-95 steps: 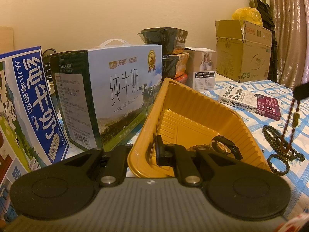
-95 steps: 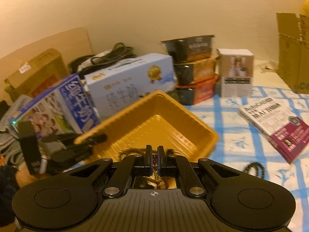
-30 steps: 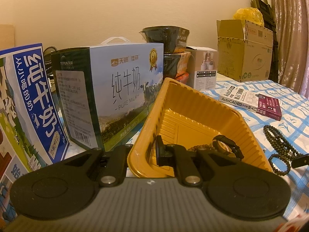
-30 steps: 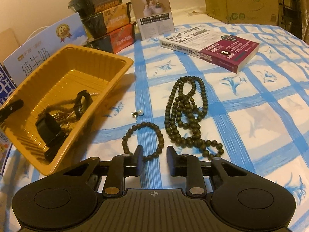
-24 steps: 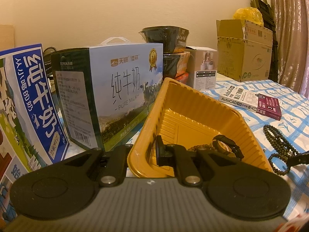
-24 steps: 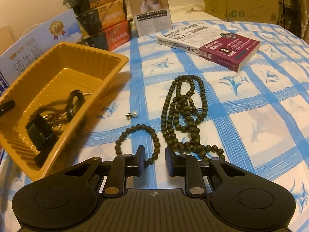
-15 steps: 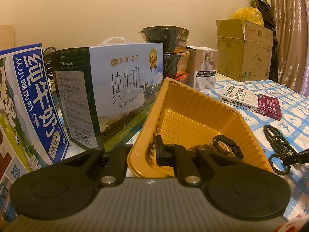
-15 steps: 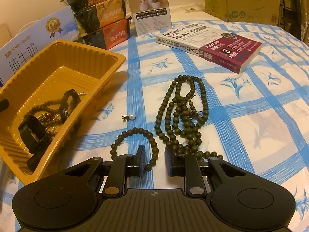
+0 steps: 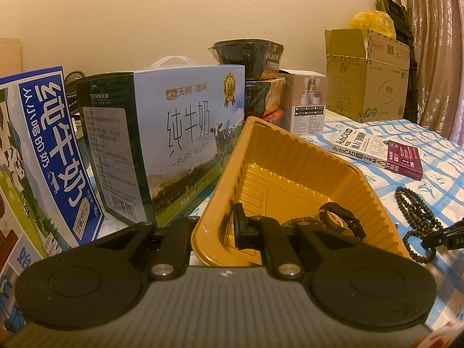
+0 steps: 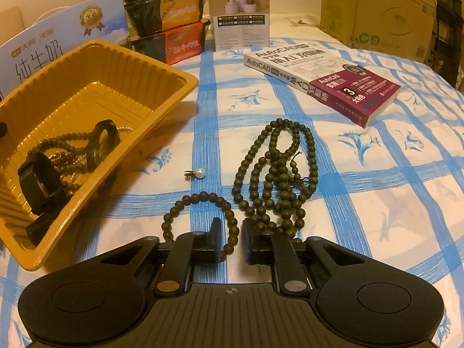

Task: Organize jewelry
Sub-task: 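Move the open right tool down toward the black bead bracelet, then grasp the small black bead bracelet, carry it into the orange tray, open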

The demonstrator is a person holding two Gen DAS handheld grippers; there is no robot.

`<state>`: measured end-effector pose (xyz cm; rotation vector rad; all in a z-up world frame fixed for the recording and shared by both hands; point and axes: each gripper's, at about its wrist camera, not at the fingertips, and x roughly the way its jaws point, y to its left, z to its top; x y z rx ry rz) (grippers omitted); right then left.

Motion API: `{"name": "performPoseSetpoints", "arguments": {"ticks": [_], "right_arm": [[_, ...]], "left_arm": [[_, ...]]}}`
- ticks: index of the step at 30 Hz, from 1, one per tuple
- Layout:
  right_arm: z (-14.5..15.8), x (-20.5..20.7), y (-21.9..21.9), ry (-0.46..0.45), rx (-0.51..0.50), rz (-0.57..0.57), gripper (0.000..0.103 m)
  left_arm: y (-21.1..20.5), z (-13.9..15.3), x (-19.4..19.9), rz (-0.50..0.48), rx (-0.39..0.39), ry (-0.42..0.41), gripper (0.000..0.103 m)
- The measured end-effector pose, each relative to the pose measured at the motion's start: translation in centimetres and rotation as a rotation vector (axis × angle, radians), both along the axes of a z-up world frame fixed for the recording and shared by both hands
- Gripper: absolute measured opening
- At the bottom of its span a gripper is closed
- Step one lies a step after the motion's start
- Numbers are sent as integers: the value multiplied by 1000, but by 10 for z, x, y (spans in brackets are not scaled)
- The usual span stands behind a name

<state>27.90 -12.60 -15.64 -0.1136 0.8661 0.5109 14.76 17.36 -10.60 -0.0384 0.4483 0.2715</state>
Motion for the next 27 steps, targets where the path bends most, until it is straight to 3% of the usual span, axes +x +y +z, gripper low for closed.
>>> {"name": "performPoseSetpoints", "arguments": {"ticks": [10,27], "right_arm": [[10,-10,-4,-20,48,37,7],[98,-37,2,-97,272,124,7]], "left_arm": [[0,0,0,0,-1,0,10],[-1,2,-1,-5,-1,-6,10]]}}
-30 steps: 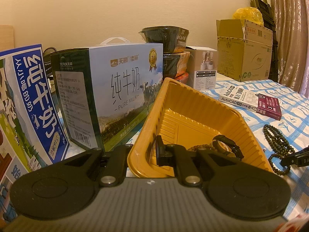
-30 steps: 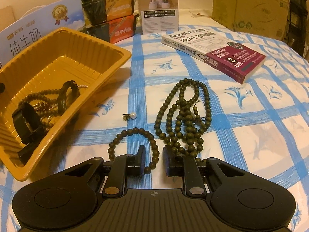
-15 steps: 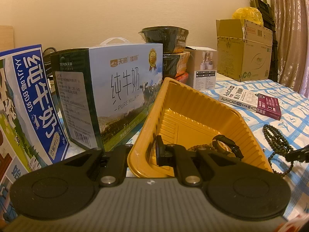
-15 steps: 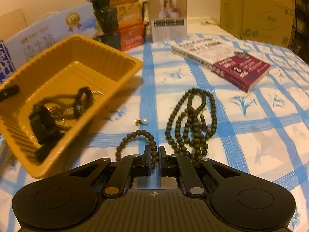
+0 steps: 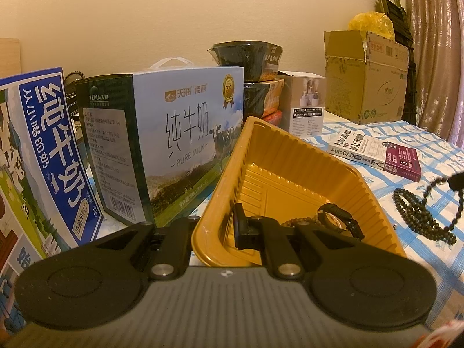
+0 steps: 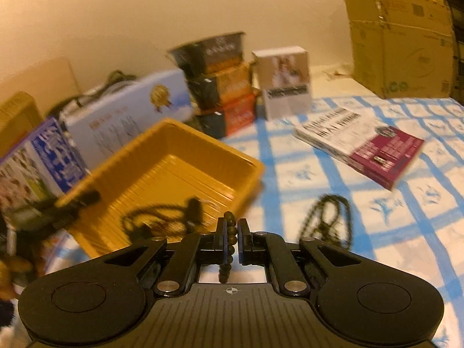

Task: Organize jewelry
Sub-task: 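Grasp the small black bead bracelet, carry it into the orange tray, open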

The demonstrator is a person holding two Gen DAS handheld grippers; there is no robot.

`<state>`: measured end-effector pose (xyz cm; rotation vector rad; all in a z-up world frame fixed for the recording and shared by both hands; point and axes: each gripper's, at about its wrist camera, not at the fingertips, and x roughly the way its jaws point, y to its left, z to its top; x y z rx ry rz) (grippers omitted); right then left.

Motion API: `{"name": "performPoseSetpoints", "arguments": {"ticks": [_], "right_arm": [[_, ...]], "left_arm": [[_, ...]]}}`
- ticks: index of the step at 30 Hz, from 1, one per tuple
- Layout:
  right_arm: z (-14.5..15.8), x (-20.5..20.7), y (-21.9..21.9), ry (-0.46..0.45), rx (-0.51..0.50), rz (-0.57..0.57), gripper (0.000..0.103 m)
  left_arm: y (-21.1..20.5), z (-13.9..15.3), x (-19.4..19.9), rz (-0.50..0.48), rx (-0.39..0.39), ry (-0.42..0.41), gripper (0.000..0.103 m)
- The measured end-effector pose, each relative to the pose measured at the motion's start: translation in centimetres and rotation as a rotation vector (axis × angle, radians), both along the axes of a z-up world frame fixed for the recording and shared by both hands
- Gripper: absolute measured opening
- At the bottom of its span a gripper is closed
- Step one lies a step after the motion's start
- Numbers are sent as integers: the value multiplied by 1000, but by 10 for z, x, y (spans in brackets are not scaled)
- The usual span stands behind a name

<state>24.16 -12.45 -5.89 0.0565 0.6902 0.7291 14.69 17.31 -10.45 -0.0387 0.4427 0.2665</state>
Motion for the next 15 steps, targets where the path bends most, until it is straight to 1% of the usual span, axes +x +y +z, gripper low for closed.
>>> {"name": "performPoseSetpoints", "arguments": {"ticks": [2,6,11,15], "right_arm": [[6,0,9,5,32,24,7],[9,1,31,6,56,73,7],[2,3,61,20,44,126,7],[-5,3,74,22,32,151,7]], "left_arm": [[0,0,0,0,0,0,10],[0,0,0,0,-1,-1,10],[0,0,0,0,-2,-2,10],[0,0,0,0,-2,-2,10]]}}
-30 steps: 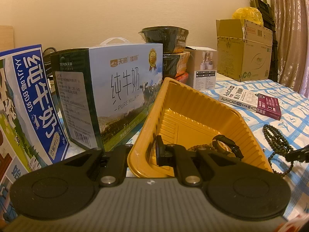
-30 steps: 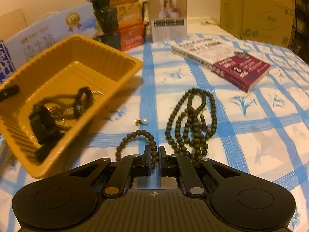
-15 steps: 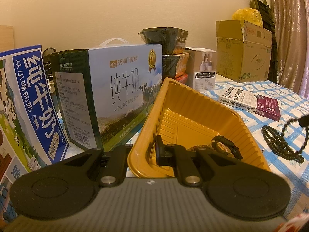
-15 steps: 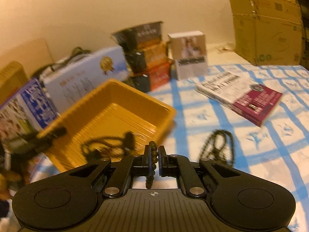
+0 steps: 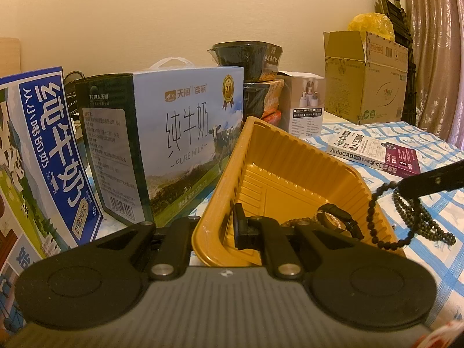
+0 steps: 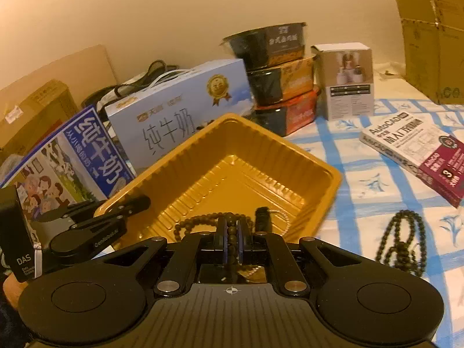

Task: Organize jewelry
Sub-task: 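Grasp the small black bead bracelet, carry it into the orange tray, open, then move the right tool to the pearl earring and grasp it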

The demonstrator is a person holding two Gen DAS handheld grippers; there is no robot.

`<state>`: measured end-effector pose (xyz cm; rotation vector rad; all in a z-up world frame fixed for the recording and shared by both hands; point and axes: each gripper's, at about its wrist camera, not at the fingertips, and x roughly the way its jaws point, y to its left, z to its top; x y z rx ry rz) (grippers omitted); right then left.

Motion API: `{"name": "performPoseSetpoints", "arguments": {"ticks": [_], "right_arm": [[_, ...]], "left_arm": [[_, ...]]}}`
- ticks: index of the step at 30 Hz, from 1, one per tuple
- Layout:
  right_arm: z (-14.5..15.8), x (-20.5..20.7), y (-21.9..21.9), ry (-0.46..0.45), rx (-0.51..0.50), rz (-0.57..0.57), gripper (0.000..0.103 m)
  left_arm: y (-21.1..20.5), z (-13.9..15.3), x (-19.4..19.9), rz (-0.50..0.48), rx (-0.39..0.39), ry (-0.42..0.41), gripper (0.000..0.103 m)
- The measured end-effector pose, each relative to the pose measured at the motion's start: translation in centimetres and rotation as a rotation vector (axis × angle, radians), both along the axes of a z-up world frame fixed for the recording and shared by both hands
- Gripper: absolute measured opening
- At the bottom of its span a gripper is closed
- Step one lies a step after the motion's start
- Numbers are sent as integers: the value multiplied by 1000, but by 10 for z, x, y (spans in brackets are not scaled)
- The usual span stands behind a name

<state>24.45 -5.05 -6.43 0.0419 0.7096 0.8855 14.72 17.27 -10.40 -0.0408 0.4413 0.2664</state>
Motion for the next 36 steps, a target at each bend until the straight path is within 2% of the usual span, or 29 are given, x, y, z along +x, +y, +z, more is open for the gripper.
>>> {"name": "performPoseSetpoints", "arguments": {"ticks": [19,24,25,27,28,29,31,36], "right_arm": [[-6,6,29,-17,-36,11,7],[-7,11,45,-50,-37,-13,7],[-6,11,47,-53,-37,-16,9],[-3,12,51,-61,-42,-27,24],[-2,10,50,-70,-34,-29,47],[0,7,48,-80,-20,-32,60],[3,2,44,-95,0,-36,60],[-2,-15,22,-53,19,-59,61]], "left_arm": [[0,-1,0,0,-2,-1,10],[0,-1,-1,0,-1,-1,10],[0,-1,0,0,-1,-1,10],[0,-1,-1,0,-3,-2,10],[0,-1,-1,0,-3,-1,10],[0,-1,-1,0,-3,-1,10],[0,-1,-1,1,-4,-1,10],[0,-2,-1,2,-4,-3,10]]}}
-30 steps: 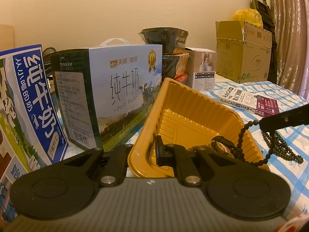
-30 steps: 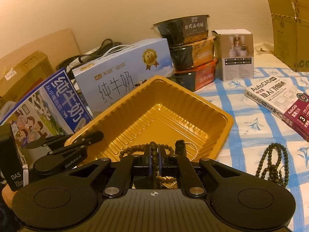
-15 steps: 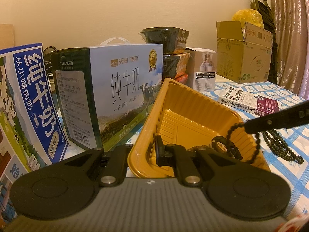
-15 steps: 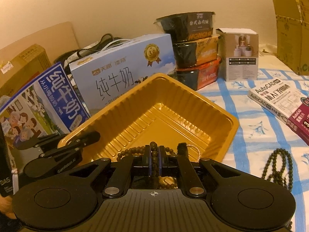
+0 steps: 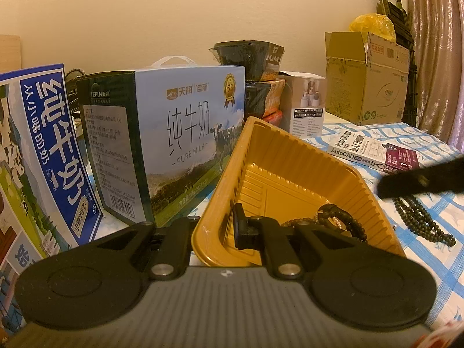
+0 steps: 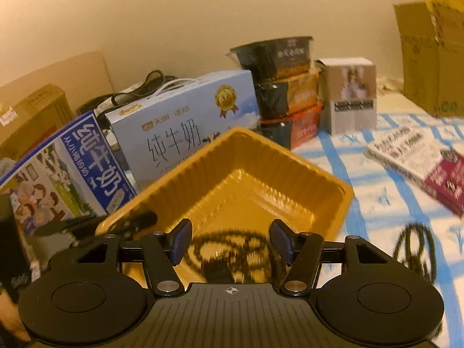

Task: Organize jewelry
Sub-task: 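Move the right tool to the pearl earring and grasp it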

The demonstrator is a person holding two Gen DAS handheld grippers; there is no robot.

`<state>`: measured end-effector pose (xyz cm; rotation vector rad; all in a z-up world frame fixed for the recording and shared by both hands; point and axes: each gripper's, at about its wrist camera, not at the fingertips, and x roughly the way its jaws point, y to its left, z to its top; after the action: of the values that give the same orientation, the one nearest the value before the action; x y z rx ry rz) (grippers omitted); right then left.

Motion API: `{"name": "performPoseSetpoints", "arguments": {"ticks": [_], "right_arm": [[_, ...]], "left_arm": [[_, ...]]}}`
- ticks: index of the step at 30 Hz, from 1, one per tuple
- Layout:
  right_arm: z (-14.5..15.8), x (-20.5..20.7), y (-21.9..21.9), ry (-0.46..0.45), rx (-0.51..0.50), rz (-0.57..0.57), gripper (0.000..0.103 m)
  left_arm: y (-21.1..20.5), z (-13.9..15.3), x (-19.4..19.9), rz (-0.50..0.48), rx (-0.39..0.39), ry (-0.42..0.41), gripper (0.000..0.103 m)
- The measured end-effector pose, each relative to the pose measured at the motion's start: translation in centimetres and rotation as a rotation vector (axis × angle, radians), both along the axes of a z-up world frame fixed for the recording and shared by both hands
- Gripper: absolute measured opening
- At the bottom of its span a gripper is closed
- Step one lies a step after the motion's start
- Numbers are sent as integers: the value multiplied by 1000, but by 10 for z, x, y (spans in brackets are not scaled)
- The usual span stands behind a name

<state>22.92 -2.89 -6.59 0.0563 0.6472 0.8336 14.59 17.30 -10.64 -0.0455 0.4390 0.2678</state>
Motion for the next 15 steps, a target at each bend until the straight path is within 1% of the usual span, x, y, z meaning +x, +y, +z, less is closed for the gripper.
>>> {"name": "performPoseSetpoints", "arguments": {"ticks": [4,11,15], "right_arm": [[-9,-9,-30,41,6,-54,61],[-23,-5,-83,80,-38,-174,61],[-31,-1,-107,93,-67,-231,61]], "left_arm": [[0,0,0,1,-1,1,10],[0,0,-1,2,0,0,10],[0,0,-1,4,-2,2,10]]}}
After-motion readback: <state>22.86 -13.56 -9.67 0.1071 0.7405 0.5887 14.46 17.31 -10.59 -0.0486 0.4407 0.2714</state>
